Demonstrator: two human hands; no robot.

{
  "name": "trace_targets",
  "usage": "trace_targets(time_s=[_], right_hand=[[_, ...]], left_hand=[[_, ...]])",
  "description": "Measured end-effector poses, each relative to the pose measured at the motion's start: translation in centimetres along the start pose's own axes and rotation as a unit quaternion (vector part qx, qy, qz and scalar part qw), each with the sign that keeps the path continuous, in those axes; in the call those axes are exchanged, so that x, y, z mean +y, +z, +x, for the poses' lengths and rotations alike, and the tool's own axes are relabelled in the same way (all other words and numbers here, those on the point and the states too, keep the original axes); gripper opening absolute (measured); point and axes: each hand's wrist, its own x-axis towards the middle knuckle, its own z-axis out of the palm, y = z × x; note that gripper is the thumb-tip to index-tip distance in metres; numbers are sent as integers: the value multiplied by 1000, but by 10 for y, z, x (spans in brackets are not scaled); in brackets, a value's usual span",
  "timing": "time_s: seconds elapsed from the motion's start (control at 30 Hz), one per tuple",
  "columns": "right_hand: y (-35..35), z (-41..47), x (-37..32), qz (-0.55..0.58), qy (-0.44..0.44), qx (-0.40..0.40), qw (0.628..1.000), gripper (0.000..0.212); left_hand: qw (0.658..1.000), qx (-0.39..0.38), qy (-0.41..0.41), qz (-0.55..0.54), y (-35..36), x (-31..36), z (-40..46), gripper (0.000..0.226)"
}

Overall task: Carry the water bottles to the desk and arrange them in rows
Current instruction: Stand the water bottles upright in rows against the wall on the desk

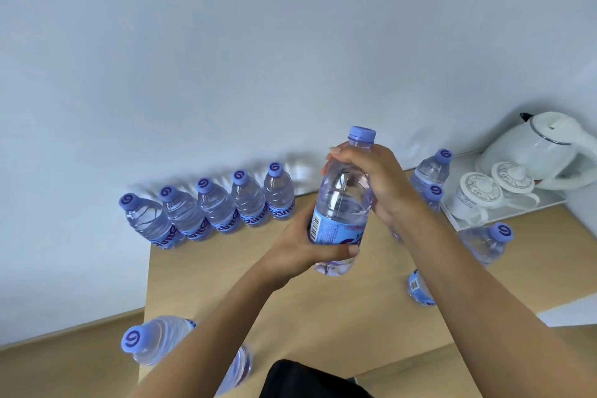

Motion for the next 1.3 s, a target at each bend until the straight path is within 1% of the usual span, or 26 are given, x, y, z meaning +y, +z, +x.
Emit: trace_targets(time_s=[0.1,0.17,0.27,0.33,0.37,0.4,0.47,0.53,0.63,0.7,0.8,0.87,0.93,1.03,1.17,1.23,1.3], right_hand=[[11,5,-13,25,-7,-21,999,11],[18,6,-19,22,-8,-20,1000,11],[28,6,-23,-45,-28,22,998,31],[35,4,-24,-43,-33,42,998,44],[38,3,-25,-31,-33,47,998,44],[40,3,-26,-16,-33,52,998,38],[44,2,-28,15,-38,57,998,23],[45,2,-29,23,-43,57,997,15],[46,3,-34,26,-34,38,998,15],[46,4,-38,40,-20,16,999,14],[44,6,-45,76,-9,-43,996,7],[44,7,-49,76,-20,-88,993,7],[47,6,-50,66,-24,-102,992,9],[51,4,-51,32,-31,-73,996,17],[58,-2,-48,-27,-58,-7,998,33],[62,-6,-44,-10,-57,7,998,32],[65,-7,-45,19,-63,22,998,25]], left_hand=[[999,45,-2,-28,1,10,-7,44],[996,75,8,-42,1,14,-11,38],[991,127,16,-49,3,23,-13,35],[984,174,28,-35,4,27,-14,38],[981,188,34,-30,5,29,-15,40],[979,197,38,-27,6,31,-16,41],[978,201,42,-25,6,34,-19,43],[980,194,44,-18,5,35,-21,46],[986,162,43,-5,0,36,-26,55],[990,131,49,-15,-4,37,-29,59],[994,88,54,-44,-8,41,-33,53],[993,89,56,-46,-10,43,-34,49],[991,113,59,-44,-11,43,-35,50],[987,137,66,-48,-8,42,-38,51],[980,176,77,-56,-4,43,-41,41],[979,183,81,-49,-4,44,-42,44],[981,170,80,-40,-4,46,-44,49]])
